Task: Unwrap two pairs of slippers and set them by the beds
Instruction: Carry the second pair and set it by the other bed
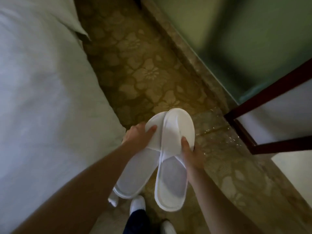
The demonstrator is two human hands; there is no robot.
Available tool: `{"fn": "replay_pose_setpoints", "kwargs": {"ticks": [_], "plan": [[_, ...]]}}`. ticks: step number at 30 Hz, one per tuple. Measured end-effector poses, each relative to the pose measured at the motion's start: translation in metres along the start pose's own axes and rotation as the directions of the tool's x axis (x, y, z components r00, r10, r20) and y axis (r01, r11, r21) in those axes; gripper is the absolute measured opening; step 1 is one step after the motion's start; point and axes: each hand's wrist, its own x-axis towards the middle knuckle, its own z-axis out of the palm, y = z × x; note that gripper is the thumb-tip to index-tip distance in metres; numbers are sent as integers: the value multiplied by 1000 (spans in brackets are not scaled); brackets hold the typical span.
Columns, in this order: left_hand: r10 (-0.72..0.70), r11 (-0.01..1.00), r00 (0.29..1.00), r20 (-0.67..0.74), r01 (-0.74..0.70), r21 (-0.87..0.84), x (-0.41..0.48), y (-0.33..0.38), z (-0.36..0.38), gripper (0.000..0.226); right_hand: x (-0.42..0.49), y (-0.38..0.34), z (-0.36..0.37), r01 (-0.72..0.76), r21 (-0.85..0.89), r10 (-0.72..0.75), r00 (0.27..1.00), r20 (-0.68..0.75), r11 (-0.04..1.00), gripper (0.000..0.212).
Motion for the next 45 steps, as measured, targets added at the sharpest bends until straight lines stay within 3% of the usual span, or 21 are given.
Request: {"fn": "replay_pose_setpoints", "kwargs": {"ticks": [3,10,14,17,21,26,30,35,45], "plan": [[-81,988,995,-50,74,-135,-22,-30,-11,58,-14,-8,9,76,-142,-66,995,75,987,54],[-319,881,910,-265,182,-436,-115,-85,-33,47,-69,-26,36,181,-236,-121,961,248,955,46],[-434,803,827,-357,176,-569,-178,-128,-54,38,-115,-29,65,263,-278,-141,908,394,924,46],[-514,740,757,-404,152,-655,-220,-169,-57,40,-157,-24,91,366,-299,-184,849,495,881,29],[-670,600,605,-432,98,-794,-277,-227,-42,39,-220,-1,126,499,-274,-245,745,621,822,21],[-792,496,453,-410,86,-864,-350,-311,-20,37,-302,47,172,690,-298,-294,602,743,660,37],[-832,449,409,-374,100,-888,-393,-370,-11,36,-352,86,204,753,-311,-271,538,798,580,34],[-892,338,343,-295,72,-938,-472,-476,10,36,-455,163,259,772,-280,-240,482,842,570,41],[-990,137,7,-137,-6,-991,-672,-674,11,39,-707,288,378,867,-163,-16,193,981,472,45]]}}
